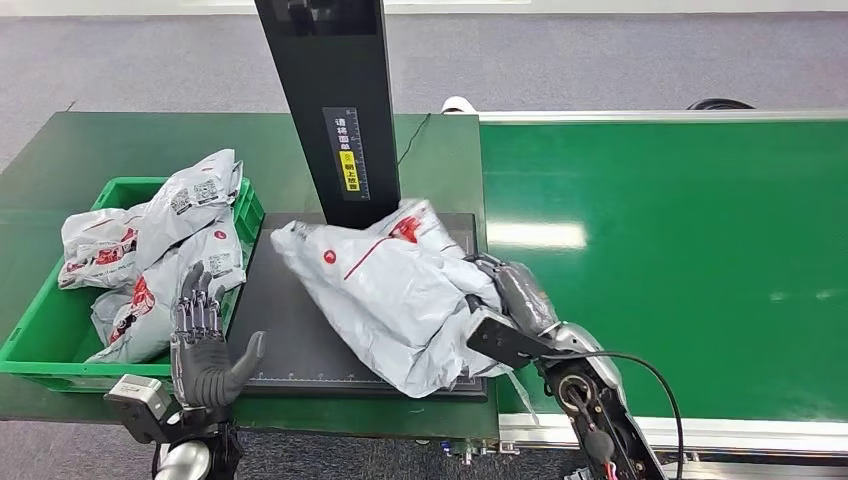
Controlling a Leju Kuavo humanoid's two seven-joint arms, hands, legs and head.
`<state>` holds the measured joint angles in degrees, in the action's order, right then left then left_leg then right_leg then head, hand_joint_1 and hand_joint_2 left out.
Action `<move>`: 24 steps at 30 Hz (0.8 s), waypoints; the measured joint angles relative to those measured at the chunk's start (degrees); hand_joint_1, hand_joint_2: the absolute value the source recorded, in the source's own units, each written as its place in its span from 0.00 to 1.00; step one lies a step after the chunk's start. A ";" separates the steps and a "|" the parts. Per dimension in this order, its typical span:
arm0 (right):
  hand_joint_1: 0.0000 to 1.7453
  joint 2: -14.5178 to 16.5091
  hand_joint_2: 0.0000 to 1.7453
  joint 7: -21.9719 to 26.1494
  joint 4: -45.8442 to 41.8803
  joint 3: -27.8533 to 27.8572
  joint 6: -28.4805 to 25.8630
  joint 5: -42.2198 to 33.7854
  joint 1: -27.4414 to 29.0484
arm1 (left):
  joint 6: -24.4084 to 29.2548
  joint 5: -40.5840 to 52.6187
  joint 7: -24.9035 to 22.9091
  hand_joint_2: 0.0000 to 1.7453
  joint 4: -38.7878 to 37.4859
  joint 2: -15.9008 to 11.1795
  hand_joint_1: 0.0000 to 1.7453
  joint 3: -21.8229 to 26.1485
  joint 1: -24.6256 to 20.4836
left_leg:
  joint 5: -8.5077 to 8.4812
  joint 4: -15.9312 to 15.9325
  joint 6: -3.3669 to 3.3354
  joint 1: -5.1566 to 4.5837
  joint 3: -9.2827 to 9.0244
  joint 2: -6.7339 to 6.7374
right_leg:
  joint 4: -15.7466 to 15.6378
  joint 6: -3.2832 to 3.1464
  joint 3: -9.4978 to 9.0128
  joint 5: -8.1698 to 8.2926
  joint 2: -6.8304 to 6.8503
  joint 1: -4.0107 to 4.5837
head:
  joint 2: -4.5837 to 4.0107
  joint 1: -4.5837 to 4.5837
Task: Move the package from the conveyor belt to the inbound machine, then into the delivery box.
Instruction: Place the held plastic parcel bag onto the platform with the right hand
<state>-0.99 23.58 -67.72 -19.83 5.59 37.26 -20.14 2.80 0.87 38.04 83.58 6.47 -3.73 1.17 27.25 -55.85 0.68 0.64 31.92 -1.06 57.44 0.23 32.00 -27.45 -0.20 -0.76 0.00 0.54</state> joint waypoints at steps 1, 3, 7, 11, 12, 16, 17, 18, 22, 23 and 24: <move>1.00 -0.27 1.00 0.01 1.60 -1.33 0.14 0.28 -1.31 | 0.11 -0.05 -0.01 1.00 0.23 -0.01 0.00 0.13 0.08 | 0.00 0.00 0.00 0.00 0.01 0.02 | 0.00 0.00 0.00 0.00 0.00 0.00 | 0.00 0.00; 1.00 -0.69 1.00 -0.07 3.87 -3.39 0.36 0.64 -3.25 | 0.25 -0.07 -0.01 1.00 0.48 -0.03 0.00 0.28 0.09 | 0.01 0.00 0.00 -0.01 0.01 0.07 | 0.00 0.00 0.01 0.00 -0.02 -0.01 | 0.00 0.00; 1.00 -1.21 1.00 -0.19 6.20 -5.67 0.72 0.80 -5.09 | 0.29 -0.07 -0.01 1.00 0.60 -0.05 0.00 0.37 0.11 | 0.03 0.00 0.00 -0.02 0.04 0.07 | -0.01 0.02 0.04 -0.01 -0.02 -0.02 | 0.00 0.00; 1.00 -1.80 1.00 -0.61 7.35 -6.99 0.92 0.82 -5.91 | 0.29 -0.08 -0.05 1.00 0.60 -0.07 0.00 0.39 0.08 | 0.04 0.00 0.00 -0.02 0.04 0.08 | -0.01 0.02 0.06 -0.01 -0.03 -0.02 | 0.00 0.00; 1.00 -1.97 1.00 -0.74 7.58 -7.31 0.95 0.83 -6.05 | 0.30 -0.10 -0.07 1.00 0.59 -0.08 0.00 0.40 0.07 | 0.04 0.00 0.00 -0.02 0.04 0.08 | -0.01 0.02 0.06 -0.01 -0.03 -0.02 | 0.00 0.00; 1.00 -2.65 1.00 -1.05 8.23 -8.57 1.19 1.57 -6.34 | 0.31 -0.15 -0.15 1.00 0.59 -0.09 0.00 0.40 0.06 | 0.04 0.00 0.00 -0.02 0.04 0.08 | -0.01 0.01 0.06 -0.01 -0.04 -0.01 | 0.00 0.01; 1.00 -2.75 1.00 -1.05 8.30 -8.98 1.38 1.88 -6.46 | 0.31 -0.15 -0.20 1.00 0.58 -0.09 0.00 0.40 0.03 | 0.04 0.00 0.00 -0.01 0.04 0.08 | -0.01 0.01 0.06 -0.01 -0.05 -0.01 | 0.00 0.01; 1.00 -2.81 1.00 -1.08 8.38 -9.48 1.65 2.22 -6.68 | 0.31 -0.15 -0.24 1.00 0.57 -0.09 0.00 0.40 -0.01 | 0.04 0.00 0.00 -0.01 0.04 0.09 | -0.01 0.01 0.06 -0.01 -0.06 -0.01 | 0.00 0.01; 1.00 -2.27 1.00 -2.15 10.03 -12.32 3.87 4.05 -9.39 | 0.29 -0.30 -0.44 1.00 0.33 -0.09 0.00 0.33 -0.74 | 0.04 0.00 0.00 -0.01 0.03 0.12 | -0.01 0.01 0.06 0.00 -0.12 -0.01 | 0.00 0.01; 1.00 -1.81 1.00 -2.55 11.13 -13.23 4.32 4.56 -10.53 | 0.28 -0.42 -0.60 1.00 0.17 -0.09 0.00 0.27 -1.07 | 0.03 0.00 0.00 -0.01 0.02 0.13 | -0.01 0.01 0.06 0.01 -0.13 -0.01 | 0.00 0.00; 1.00 -1.23 1.00 -2.84 12.53 -14.22 4.53 5.03 -11.70 | 0.27 -0.54 -0.77 1.00 0.02 -0.08 0.00 0.22 -1.40 | 0.03 0.00 0.00 -0.01 0.01 0.15 | -0.01 0.01 0.06 0.01 -0.14 -0.01 | 0.00 0.00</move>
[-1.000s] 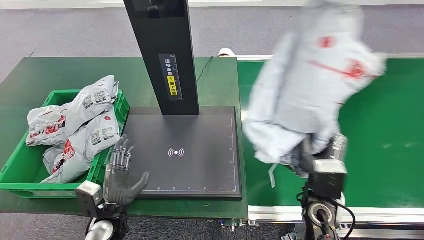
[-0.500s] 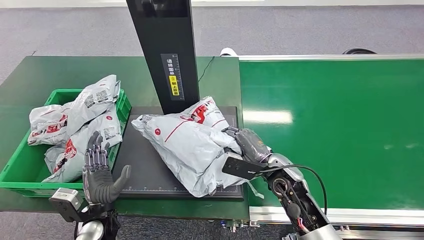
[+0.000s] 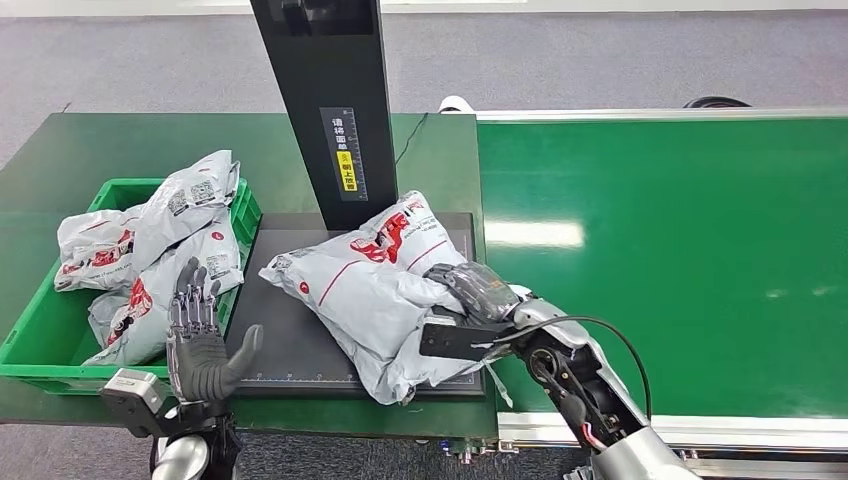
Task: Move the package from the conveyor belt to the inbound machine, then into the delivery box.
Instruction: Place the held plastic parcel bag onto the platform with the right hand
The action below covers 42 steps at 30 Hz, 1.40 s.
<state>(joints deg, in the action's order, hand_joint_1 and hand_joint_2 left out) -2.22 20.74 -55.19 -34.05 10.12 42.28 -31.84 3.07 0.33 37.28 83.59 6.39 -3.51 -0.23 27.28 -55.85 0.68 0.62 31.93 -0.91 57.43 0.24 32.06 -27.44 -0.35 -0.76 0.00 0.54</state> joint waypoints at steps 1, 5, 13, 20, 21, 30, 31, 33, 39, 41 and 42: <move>1.00 0.69 1.00 -0.15 1.60 -1.06 -0.07 0.39 -1.18 | -0.01 -0.11 -0.13 1.00 -0.16 0.01 0.00 -0.05 -0.31 | 0.00 0.00 0.00 0.00 -0.01 0.01 | 0.00 0.00 0.00 0.00 -0.01 0.00 | 0.00 0.00; 1.00 3.67 1.00 1.21 7.60 -5.03 -1.31 1.26 -4.65 | -0.05 -0.28 -0.18 1.00 -0.56 0.09 0.00 -0.17 -0.95 | -0.01 0.00 0.01 0.01 -0.04 0.03 | 0.01 -0.01 0.00 0.01 -0.05 0.02 | 0.00 0.01; 1.00 8.74 1.00 6.14 15.09 -10.29 -1.72 1.08 -7.97 | -0.09 -0.37 -0.18 1.00 -1.37 0.14 0.00 -0.73 -1.30 | 0.00 0.00 0.01 0.01 -0.01 0.07 | 0.01 0.00 0.04 0.00 -0.10 0.01 | 0.00 0.00; 1.00 10.14 1.00 6.57 17.90 -11.83 -2.14 0.77 -9.08 | -0.09 -0.38 -0.19 1.00 -1.45 0.13 0.00 -0.88 -1.30 | 0.00 0.00 0.01 0.00 -0.01 0.06 | 0.01 0.00 0.04 0.01 -0.10 0.01 | 0.00 0.00; 1.00 10.26 1.00 6.65 18.17 -11.96 -2.33 0.74 -9.18 | -0.07 -0.38 -0.18 1.00 -1.46 0.13 0.00 -0.89 -1.30 | 0.00 0.00 0.01 0.01 -0.01 0.06 | 0.01 0.00 0.04 0.01 -0.10 0.01 | 0.00 -0.01; 0.00 11.15 1.00 2.41 20.22 -12.92 -10.90 1.19 -9.56 | 0.23 -0.45 -0.29 1.00 -1.39 0.25 0.00 -0.86 -0.81 | 0.00 0.00 0.01 0.01 -0.01 0.06 | 0.01 0.00 0.05 0.01 -0.10 0.01 | 0.00 0.00; 0.00 11.15 1.00 1.84 20.33 -12.92 -11.90 1.21 -9.56 | 0.24 -0.44 -0.31 1.00 -1.37 0.26 0.00 -0.86 -0.73 | 0.00 0.00 0.01 0.01 0.00 0.06 | 0.01 0.00 0.05 0.01 -0.10 0.01 | 0.00 0.00; 0.00 11.06 1.00 1.39 20.44 -12.65 -13.69 0.64 -9.51 | 0.23 -0.39 -0.32 1.00 -1.32 0.30 0.00 -0.86 -0.61 | 0.00 0.00 0.01 0.01 -0.01 0.06 | 0.01 0.00 0.05 0.01 -0.10 0.01 | 0.00 0.00; 0.00 9.76 1.00 3.34 16.97 -7.37 -18.70 -6.40 -6.97 | 0.23 -0.03 -0.39 1.00 -0.70 0.42 0.00 -0.82 -0.18 | 0.00 -0.02 0.01 0.00 -0.01 0.04 | 0.01 0.00 0.04 0.01 -0.09 0.00 | 0.00 -0.01; 0.00 9.20 1.00 4.02 14.70 -4.68 -19.22 -8.61 -5.38 | 0.23 0.18 -0.43 1.00 -0.46 0.43 0.00 -0.82 0.04 | 0.00 -0.02 0.01 0.00 0.00 0.04 | 0.01 0.00 0.05 0.01 -0.09 0.00 | 0.00 -0.01; 0.00 8.95 1.00 4.21 13.70 -3.49 -19.32 -9.22 -4.71 | 0.23 0.25 -0.44 1.00 -0.37 0.44 0.00 -0.82 0.13 | 0.01 -0.02 0.01 0.00 0.00 0.05 | 0.01 0.00 0.05 0.01 -0.10 0.00 | 0.00 0.00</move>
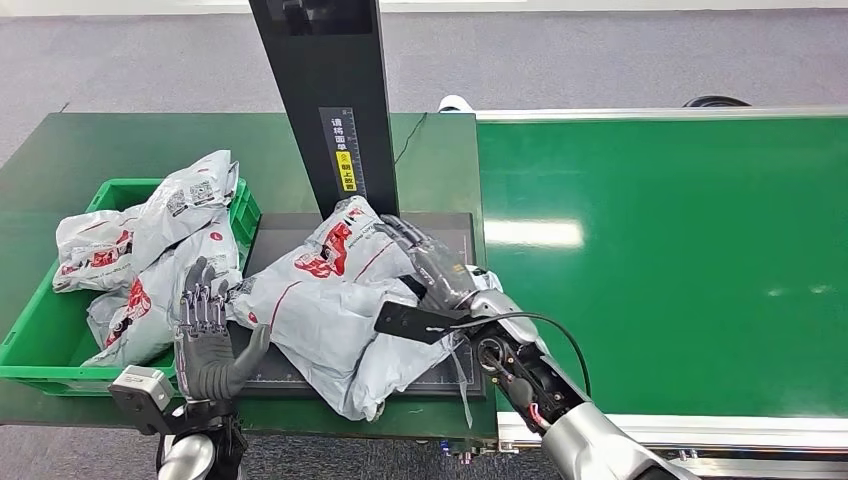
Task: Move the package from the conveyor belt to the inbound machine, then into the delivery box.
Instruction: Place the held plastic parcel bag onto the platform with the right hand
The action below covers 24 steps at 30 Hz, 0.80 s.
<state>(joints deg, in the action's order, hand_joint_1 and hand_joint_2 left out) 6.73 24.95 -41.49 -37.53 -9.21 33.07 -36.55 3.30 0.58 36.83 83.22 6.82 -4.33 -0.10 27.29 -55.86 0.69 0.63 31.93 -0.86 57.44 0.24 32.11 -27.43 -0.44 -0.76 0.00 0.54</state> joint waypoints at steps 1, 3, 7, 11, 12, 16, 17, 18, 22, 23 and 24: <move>0.00 -0.22 1.00 0.13 -0.89 1.03 -0.04 -0.34 0.57 | 0.00 0.04 -0.02 1.00 0.07 0.01 0.00 0.00 0.07 | 0.00 0.00 0.00 0.00 0.00 0.00 | 0.00 0.00 0.01 0.00 0.00 0.00 | 0.00 0.01; 0.00 -0.56 1.00 0.41 -2.34 2.52 -0.22 -0.99 1.45 | 0.00 0.07 -0.04 1.00 0.21 0.02 0.00 -0.01 0.14 | 0.00 0.00 0.00 0.00 0.00 0.00 | 0.00 0.00 0.01 0.00 0.00 0.00 | 0.00 0.01; 0.00 -0.93 1.00 2.83 -5.78 5.82 -0.67 -6.03 4.09 | -0.02 0.39 -0.05 1.00 0.49 0.02 0.00 -0.09 0.22 | 0.00 0.00 0.00 0.01 0.00 -0.01 | 0.00 0.00 0.01 0.00 0.01 0.01 | 0.00 0.00; 0.00 -1.17 1.00 6.81 -10.93 11.07 2.30 -17.49 8.09 | 0.65 3.43 -0.33 1.00 0.66 -0.02 0.00 -0.93 0.33 | 0.00 0.00 0.00 0.00 0.03 -0.01 | 0.00 0.00 0.01 0.00 0.01 0.00 | 0.00 -0.01; 0.00 -1.24 1.00 7.37 -12.17 12.47 3.47 -20.09 8.99 | 1.09 4.73 -0.44 1.00 0.77 -0.03 0.00 -1.31 0.36 | 0.00 0.00 0.00 -0.01 0.03 -0.01 | 0.00 0.00 0.01 0.00 0.01 -0.01 | 0.00 -0.01; 0.00 -1.56 1.00 8.06 -15.70 15.86 6.04 -24.34 11.46 | 2.17 7.75 -0.66 1.00 1.22 -0.13 0.00 -2.72 0.46 | 0.01 0.00 -0.01 -0.02 0.03 -0.01 | -0.01 0.00 0.02 0.00 0.00 -0.03 | 0.00 0.00; 0.00 -1.63 1.00 8.08 -16.27 16.30 6.21 -24.48 11.83 | 2.20 7.89 -0.66 1.00 1.33 -0.14 0.00 -2.99 0.48 | 0.01 0.00 -0.01 -0.02 0.03 -0.01 | -0.01 0.00 0.02 0.00 0.00 -0.02 | 0.00 0.00; 0.00 -1.69 1.00 8.08 -16.76 16.68 6.32 -24.54 12.12 | 2.20 7.96 -0.66 1.00 1.41 -0.15 0.00 -3.23 0.50 | 0.01 0.00 -0.01 -0.01 0.02 -0.01 | -0.01 0.00 0.02 0.00 0.00 -0.02 | 0.00 0.00; 0.00 -1.81 1.00 8.08 -18.03 17.59 6.48 -24.57 12.77 | 2.21 7.98 -0.66 1.00 1.51 -0.19 0.00 -3.79 0.53 | 0.01 0.01 -0.01 0.00 0.01 0.00 | -0.01 0.00 0.02 0.00 0.00 -0.01 | 0.00 0.01; 0.00 -1.82 1.00 8.08 -18.23 17.71 6.49 -24.57 12.85 | 2.21 7.98 -0.66 1.00 1.54 -0.20 0.00 -3.86 0.54 | 0.01 0.01 -0.01 0.00 0.01 0.00 | -0.01 0.00 0.02 0.00 0.00 0.00 | 0.00 0.01; 0.00 -1.83 1.00 8.08 -18.39 17.81 6.50 -24.57 12.91 | 2.22 7.98 -0.66 1.00 1.57 -0.21 0.00 -3.92 0.54 | 0.01 0.01 -0.01 0.00 0.01 0.00 | -0.01 0.00 0.02 0.00 0.00 0.00 | 0.00 0.01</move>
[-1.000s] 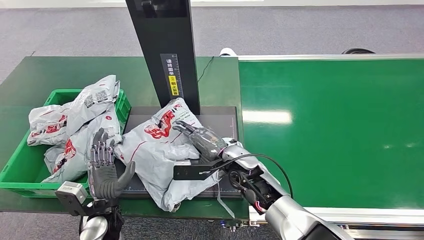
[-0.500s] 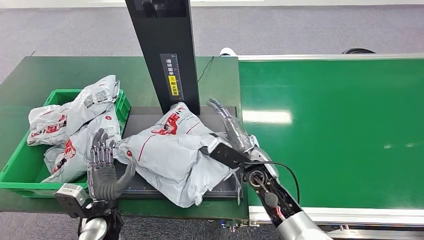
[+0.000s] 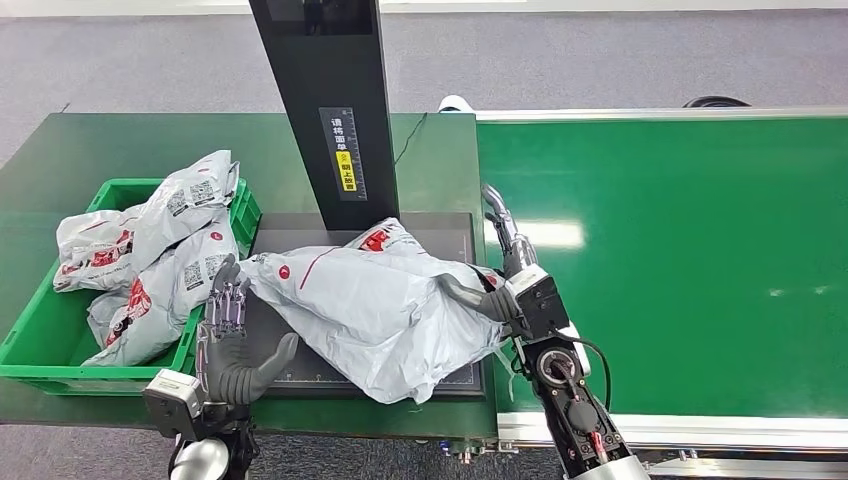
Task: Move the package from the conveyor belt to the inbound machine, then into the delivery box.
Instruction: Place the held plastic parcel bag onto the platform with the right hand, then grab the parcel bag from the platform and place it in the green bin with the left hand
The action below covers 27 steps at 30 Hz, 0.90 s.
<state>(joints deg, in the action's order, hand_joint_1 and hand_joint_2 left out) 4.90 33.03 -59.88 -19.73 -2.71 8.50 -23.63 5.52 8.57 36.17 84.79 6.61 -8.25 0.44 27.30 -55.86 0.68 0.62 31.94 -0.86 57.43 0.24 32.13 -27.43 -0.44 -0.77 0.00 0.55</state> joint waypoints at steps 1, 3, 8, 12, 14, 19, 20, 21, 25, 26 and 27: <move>0.00 -0.01 1.00 0.00 -0.12 0.08 0.01 0.00 0.05 | 0.00 0.00 0.00 1.00 0.05 -0.01 0.00 -0.04 0.01 | 0.00 0.00 0.00 0.00 0.00 0.00 | 0.00 0.00 0.00 0.00 0.00 0.00 | 0.00 0.00; 0.00 -0.02 1.00 0.00 -0.28 0.22 0.02 0.00 0.11 | -0.01 0.00 0.00 1.00 0.14 -0.03 0.00 -0.08 0.02 | 0.00 0.00 0.00 0.00 0.00 0.00 | 0.00 0.00 0.00 0.00 0.00 0.00 | 0.00 -0.01; 0.00 -0.03 1.00 0.00 -0.57 0.39 0.02 0.00 0.31 | -0.01 0.01 0.00 1.00 0.21 -0.09 0.00 -0.10 0.04 | 0.00 0.00 0.00 -0.01 0.01 0.00 | 0.00 0.00 0.00 0.00 0.00 -0.01 | 0.00 -0.01; 0.00 -0.03 1.00 -0.01 -0.57 0.54 0.79 -1.35 0.34 | 0.49 3.35 -0.75 1.00 0.21 -0.27 0.00 -0.74 0.03 | 0.00 0.00 0.00 -0.01 0.00 0.00 | 0.00 0.00 0.00 0.00 0.00 -0.01 | 0.00 0.00; 0.00 -0.03 1.00 -0.09 -0.57 0.78 2.09 -2.85 0.36 | 0.79 7.20 -2.01 1.00 0.21 -0.53 0.00 -1.90 -0.01 | 0.00 0.00 0.00 -0.01 0.00 0.00 | 0.00 0.00 0.00 0.00 0.00 -0.01 | 0.00 0.00; 0.00 -0.31 1.00 -2.21 -0.36 0.91 4.27 -2.17 0.56 | 0.82 16.38 -5.60 1.00 0.21 -1.25 0.00 -6.15 -0.47 | 0.00 0.00 0.00 -0.01 0.01 0.00 | 0.00 0.00 0.00 0.00 0.00 -0.01 | 0.00 -0.01; 0.00 -0.44 1.00 -3.38 -0.09 0.79 4.63 -0.87 0.57 | 0.82 17.40 -6.02 1.00 0.21 -1.33 0.00 -6.84 -0.54 | 0.00 0.00 0.00 -0.01 0.01 0.00 | 0.00 0.00 0.00 0.00 0.00 -0.01 | 0.00 -0.01; 0.00 -0.59 1.00 -5.07 0.39 0.53 5.24 0.88 0.51 | 0.80 18.18 -6.31 1.00 0.21 -1.40 0.00 -7.45 -0.61 | 0.00 0.00 0.00 -0.01 0.01 0.00 | 0.00 0.00 0.00 0.00 0.00 -0.01 | 0.00 -0.01; 0.00 -1.88 1.00 -17.57 6.38 -3.20 11.13 13.98 -1.34 | -0.43 18.98 -6.67 1.00 0.24 -1.54 0.00 -8.62 -1.06 | 0.00 0.00 0.00 0.00 0.00 0.01 | 0.00 0.00 -0.01 0.00 0.00 0.00 | 0.00 -0.01; 0.00 -2.32 1.00 -19.18 8.43 -4.52 12.41 17.25 -1.83 | -0.92 18.80 -6.80 1.00 0.28 -1.56 0.00 -8.65 -1.18 | 0.00 0.00 0.00 0.00 0.00 -0.02 | 0.00 0.00 -0.02 0.00 0.02 0.00 | 0.00 -0.01; 0.00 -2.74 1.00 -19.56 10.13 -5.69 13.37 19.75 -2.18 | -1.34 18.57 -6.96 1.00 0.32 -1.60 0.00 -8.64 -1.25 | 0.00 0.00 0.00 0.00 0.01 -0.05 | 0.00 0.00 -0.03 0.00 0.04 0.00 | 0.00 -0.02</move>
<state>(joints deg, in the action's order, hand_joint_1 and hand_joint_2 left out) 2.16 13.47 -49.75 -25.41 10.66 28.25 -25.81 4.18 27.14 29.22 85.11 5.02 -16.88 -0.80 27.29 -55.86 0.68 0.62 31.95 -0.91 57.43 0.24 32.11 -27.43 -0.40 -0.77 0.00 0.53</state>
